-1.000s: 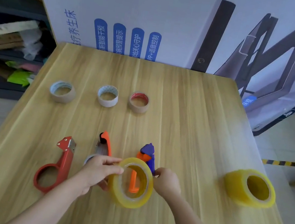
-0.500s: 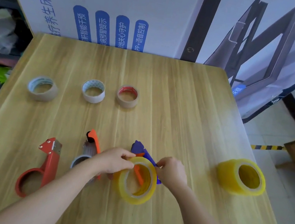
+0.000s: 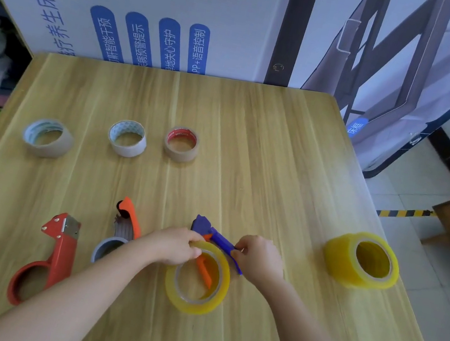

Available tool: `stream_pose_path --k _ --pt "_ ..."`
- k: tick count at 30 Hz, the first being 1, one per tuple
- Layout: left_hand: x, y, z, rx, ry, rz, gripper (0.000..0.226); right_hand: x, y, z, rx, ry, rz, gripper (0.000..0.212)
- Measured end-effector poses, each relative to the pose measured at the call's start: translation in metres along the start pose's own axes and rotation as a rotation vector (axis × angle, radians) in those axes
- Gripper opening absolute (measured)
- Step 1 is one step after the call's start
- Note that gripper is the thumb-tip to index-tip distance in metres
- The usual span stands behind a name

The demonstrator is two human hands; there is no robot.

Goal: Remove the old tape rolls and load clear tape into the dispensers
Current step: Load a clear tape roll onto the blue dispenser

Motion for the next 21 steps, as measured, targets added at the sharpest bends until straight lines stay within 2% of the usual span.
stream_pose_path --k 6,8,12,14,17,21 --pt "0.008 -0.014 -0.001 -0.021 -0.031 0.142 0.04 -0.004 -0.008 0.0 0.096 -0.031 -0.106 0.024" --pt "0.008 -0.013 -0.002 0.012 -0.006 0.053 0.036 -0.003 -0.007 -0.005 0.124 -0.015 -0.038 0.025" --pt "0.004 0.0 -0.005 0.156 0.08 -0.385 0.021 -0.005 -0.012 -0.016 0.23 -0.013 0.238 0.032" --pt "0.002 0.011 -0.003 0.227 0.086 -0.508 0.019 -0.006 -0.012 -0.02 0.206 -0.043 0.232 0.033" --pt "-0.002 0.026 0.001 0.294 0.04 -0.583 0.021 -0.004 -0.006 -0.023 0.107 -0.063 0.134 0.026" --pt "-0.016 0.036 0.001 0.369 -0.044 -0.501 0.024 0.0 0.002 -0.024 0.127 -0.053 0.095 0.028"
Point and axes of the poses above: each hand's wrist, its own z-axis towards the middle knuckle, its own y-axis out of the palm, x = y × z, the point moved 4 cm from there along z, towards the middle knuckle, and after that the axes turned 1 degree about z, right-handed, at the moved point
